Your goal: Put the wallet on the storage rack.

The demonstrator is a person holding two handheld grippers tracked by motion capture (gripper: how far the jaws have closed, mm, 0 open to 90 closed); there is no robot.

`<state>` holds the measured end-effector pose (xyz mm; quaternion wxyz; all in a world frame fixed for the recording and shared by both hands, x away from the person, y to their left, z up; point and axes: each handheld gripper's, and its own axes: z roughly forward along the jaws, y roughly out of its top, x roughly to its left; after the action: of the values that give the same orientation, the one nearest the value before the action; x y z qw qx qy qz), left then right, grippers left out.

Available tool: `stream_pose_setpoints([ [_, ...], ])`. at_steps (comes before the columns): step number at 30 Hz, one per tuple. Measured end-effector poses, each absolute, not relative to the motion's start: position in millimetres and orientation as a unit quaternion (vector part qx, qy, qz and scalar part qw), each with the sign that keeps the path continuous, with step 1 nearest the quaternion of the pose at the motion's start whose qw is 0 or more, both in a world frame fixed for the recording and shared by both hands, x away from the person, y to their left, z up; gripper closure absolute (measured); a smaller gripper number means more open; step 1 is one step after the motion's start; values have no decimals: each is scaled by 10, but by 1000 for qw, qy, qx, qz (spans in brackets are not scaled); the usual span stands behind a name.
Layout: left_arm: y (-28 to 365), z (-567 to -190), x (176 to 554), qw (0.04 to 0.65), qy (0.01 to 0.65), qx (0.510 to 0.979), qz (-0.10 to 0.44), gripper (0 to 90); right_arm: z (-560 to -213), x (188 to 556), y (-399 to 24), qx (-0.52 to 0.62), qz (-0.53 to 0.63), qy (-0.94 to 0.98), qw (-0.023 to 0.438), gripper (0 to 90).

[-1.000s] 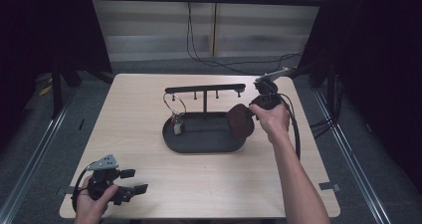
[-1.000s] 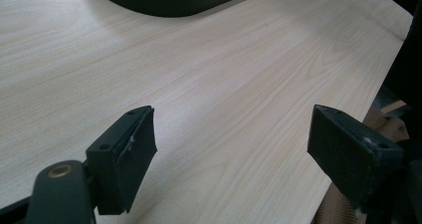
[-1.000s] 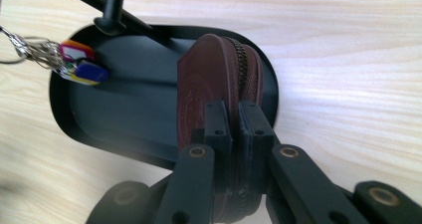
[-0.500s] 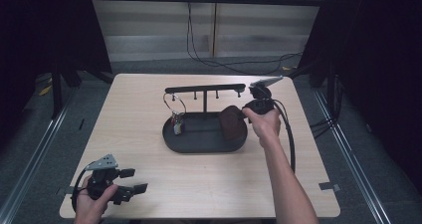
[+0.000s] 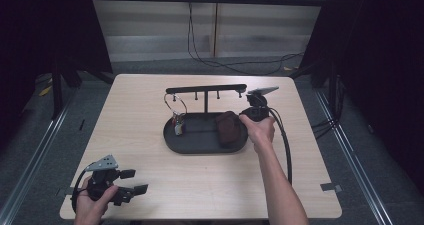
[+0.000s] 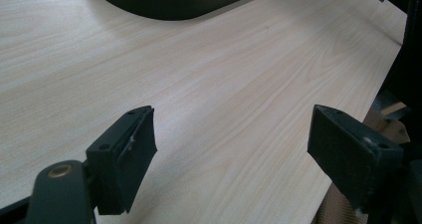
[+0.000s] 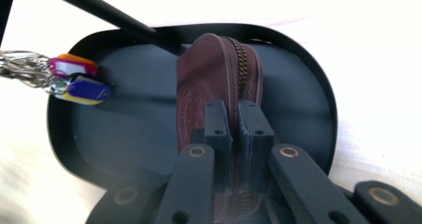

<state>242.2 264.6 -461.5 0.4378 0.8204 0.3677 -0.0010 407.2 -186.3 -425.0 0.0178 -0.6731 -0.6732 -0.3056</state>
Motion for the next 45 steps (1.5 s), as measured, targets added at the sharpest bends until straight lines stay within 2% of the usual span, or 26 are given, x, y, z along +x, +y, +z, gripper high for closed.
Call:
stream_pose_setpoints([
  [9, 2645, -4616, 2426, 436, 370, 820, 1, 190, -4431, 4023, -1897, -675, -324, -663, 9, 814],
  [17, 2649, -4615, 2423, 438, 369, 819, -1, 190, -4458, 4025, -1907, -681, -311, -663, -7, 775],
  [21, 2648, -4619, 2421, 438, 370, 819, -2, 190, -4443, 4016, -1910, -682, -307, -664, -19, 685],
  [27, 2649, -4619, 2423, 437, 370, 820, -1, 190, -4427, 3984, -1924, -675, -312, -668, -20, 655],
  [30, 2646, -4622, 2424, 436, 371, 820, -1, 190, -4420, 3935, -1938, -670, -328, -666, -21, 615],
  [31, 2646, -4625, 2425, 437, 371, 819, -3, 190, -4428, 3899, -1971, -665, -335, -667, -19, 547],
  [42, 2650, -4626, 2425, 438, 373, 818, -3, 190, -4401, 3686, -2084, -648, -364, -669, -12, 397],
  [45, 2657, -4625, 2433, 441, 375, 816, -5, 190, -4402, 3627, -2101, -643, -372, -670, -15, 388],
])
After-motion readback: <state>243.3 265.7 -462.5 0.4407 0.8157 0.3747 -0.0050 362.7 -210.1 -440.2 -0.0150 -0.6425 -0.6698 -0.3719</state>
